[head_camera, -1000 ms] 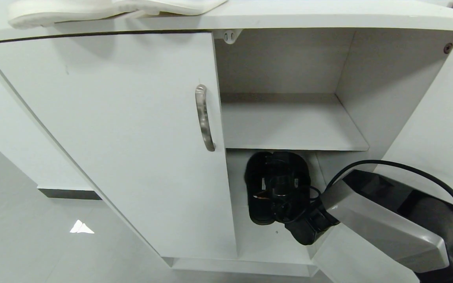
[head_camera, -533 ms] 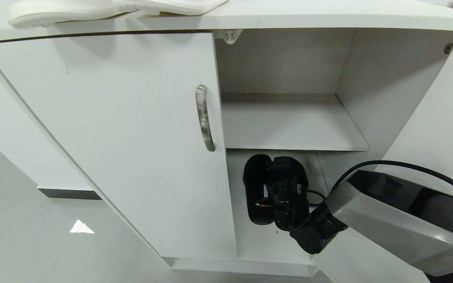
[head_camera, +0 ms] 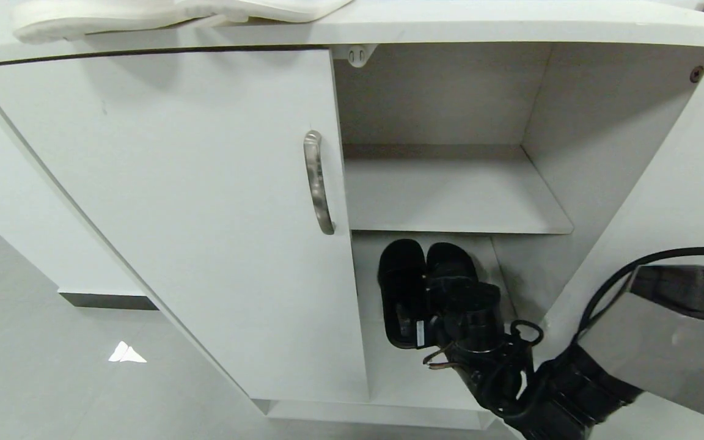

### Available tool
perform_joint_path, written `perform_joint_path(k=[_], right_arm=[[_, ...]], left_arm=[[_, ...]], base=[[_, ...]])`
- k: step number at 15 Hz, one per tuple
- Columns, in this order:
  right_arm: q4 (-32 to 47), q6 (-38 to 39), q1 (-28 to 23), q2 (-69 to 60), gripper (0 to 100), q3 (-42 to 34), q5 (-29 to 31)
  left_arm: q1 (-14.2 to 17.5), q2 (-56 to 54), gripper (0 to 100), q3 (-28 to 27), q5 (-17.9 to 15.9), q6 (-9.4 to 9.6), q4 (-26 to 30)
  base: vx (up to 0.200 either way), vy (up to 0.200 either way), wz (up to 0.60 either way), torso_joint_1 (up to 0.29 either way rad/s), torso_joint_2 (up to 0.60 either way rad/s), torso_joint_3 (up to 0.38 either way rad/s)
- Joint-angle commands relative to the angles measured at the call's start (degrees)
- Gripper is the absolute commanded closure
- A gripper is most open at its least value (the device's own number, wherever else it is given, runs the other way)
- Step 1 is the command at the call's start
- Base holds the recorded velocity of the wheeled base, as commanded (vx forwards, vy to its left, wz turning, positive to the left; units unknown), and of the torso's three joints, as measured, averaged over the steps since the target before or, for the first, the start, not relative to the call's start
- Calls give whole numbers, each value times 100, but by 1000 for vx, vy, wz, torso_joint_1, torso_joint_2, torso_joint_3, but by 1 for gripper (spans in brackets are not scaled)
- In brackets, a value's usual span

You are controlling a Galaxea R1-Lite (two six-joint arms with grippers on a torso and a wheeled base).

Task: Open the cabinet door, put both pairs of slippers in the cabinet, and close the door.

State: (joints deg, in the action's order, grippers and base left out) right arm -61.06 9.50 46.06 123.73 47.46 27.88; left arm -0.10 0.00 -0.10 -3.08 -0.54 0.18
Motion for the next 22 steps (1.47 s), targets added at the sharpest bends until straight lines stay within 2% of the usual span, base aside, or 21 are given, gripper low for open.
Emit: perform_joint_path(k=[1,6,15,21,22], right_arm=[[-28,290,211,-1176,0,-923,-556],[-28,316,343,-1405,0,-1081,-635],[-28,307,378,-1466,0,-1133,-635],[-239,298,510,-1484,0,-1195,-617],[-239,290,510,-1484,100,-1213,-617]], left_arm=[[1,9,100,1,-8,1,-1],[1,9,100,1,-8,10,-1],[1,9,100,1,-8,10,-1],[1,9,100,1,-8,10,-1],[1,9,100,1,-8,10,-1]], base=[[-200,0,0,7,7,2],[-200,0,0,0,0,3],[0,0,0,0,0,0],[0,0,0,2,2,181],[0,0,0,2,-2,198]])
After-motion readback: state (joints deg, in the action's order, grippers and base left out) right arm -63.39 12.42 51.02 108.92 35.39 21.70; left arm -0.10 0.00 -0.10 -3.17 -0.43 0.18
